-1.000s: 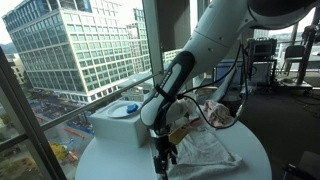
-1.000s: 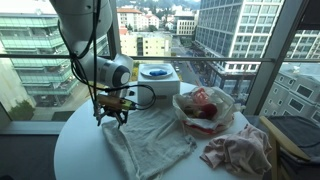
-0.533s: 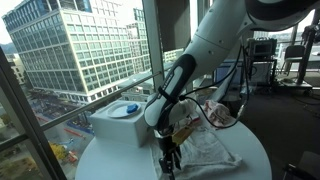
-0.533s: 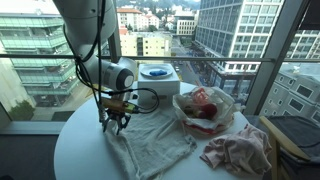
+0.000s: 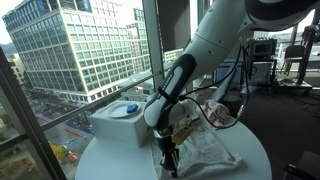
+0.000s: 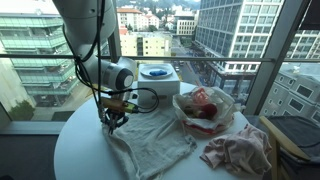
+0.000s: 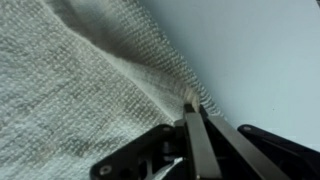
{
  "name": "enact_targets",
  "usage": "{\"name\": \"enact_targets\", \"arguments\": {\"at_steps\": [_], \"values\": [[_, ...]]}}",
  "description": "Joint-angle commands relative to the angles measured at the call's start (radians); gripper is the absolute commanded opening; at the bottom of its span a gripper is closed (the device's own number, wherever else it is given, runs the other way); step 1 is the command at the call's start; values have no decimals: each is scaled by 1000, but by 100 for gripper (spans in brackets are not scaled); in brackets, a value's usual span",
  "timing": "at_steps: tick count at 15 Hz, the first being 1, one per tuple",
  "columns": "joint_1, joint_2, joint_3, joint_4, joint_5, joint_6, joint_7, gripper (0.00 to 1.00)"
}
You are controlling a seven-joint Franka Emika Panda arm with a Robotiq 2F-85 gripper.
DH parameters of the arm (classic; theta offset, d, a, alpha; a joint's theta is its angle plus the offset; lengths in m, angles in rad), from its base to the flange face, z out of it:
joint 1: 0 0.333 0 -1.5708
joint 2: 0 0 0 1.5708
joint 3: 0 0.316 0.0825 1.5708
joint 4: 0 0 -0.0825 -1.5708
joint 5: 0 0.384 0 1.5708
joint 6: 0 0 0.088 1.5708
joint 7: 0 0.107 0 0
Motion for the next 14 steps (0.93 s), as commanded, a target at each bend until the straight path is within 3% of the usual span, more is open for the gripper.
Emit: {"name": "enact_targets", "arguments": {"at_steps": [1,9,14], "values": [[12,-29,-8,-17,1,4,32,3],[22,-171,16,-154,27,-34,86,1],[12,-177,29,-229,59,-45,65,1]]}}
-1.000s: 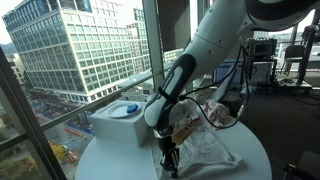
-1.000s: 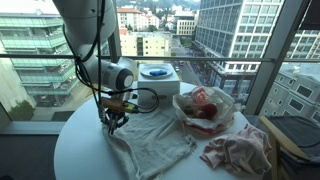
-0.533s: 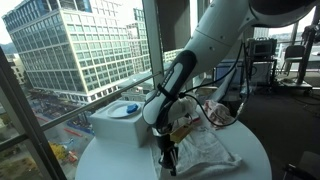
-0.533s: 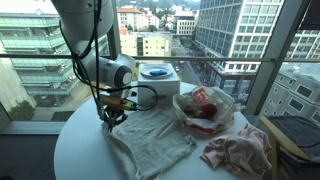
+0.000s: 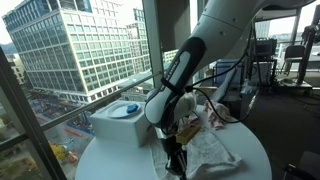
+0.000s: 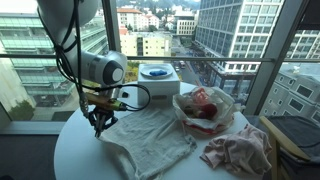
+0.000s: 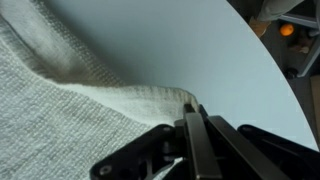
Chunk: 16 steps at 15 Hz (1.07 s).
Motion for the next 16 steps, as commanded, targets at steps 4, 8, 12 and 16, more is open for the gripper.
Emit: {"name": "enact_targets", "arguments": {"at_steps": [4,8,12,16], "values": [[-3,-10,19,-111,35,136,-44,4],[14,-15,41,-148,33,242,-17,4],[24,0,58,-131,56,211,31,5],[33,9,63,-126,89,223,51,6]]}}
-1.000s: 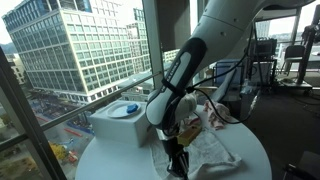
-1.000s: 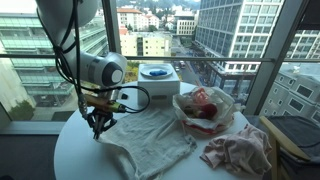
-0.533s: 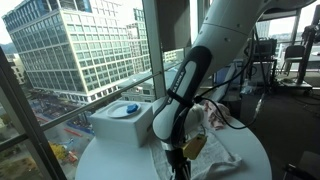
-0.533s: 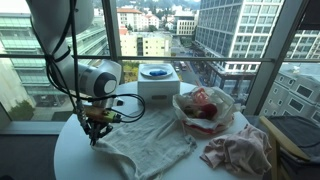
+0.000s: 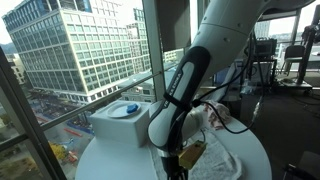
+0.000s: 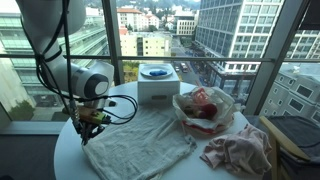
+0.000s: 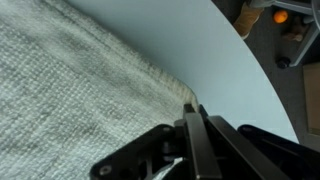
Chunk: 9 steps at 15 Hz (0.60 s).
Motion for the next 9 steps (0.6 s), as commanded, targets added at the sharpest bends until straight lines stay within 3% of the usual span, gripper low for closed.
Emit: {"name": "enact_targets", "arguments": {"at_steps": [1,3,9], "values": [[19,-4,-3,1,27,11,32,31],[30,-7,-15,-1,22,14,62,34],[42,-42,-37,-15,24,15,140,79]]}}
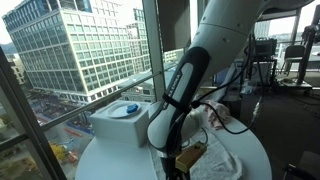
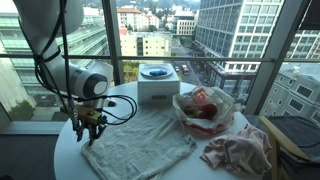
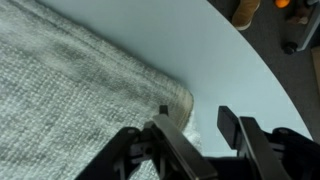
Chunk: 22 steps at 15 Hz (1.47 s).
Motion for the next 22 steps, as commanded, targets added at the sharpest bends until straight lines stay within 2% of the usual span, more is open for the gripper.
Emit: {"name": "enact_targets", "arguments": {"at_steps": [1,3,9,14,18,19,22], "values": [[7,-44,-15,-18,23,5,32,88],[18,-71,-43,-40,1,44,59,99],[10,-244,-149,-157,-20,84,159,100],[28,-426,-245,-262,-149,63,304,100],[19,-540,-269,-314,-292,39,433,100],[-9,-458,-242,-260,-241,49,368,100],[-13,-511,-241,-293,-271,43,404,100]]}}
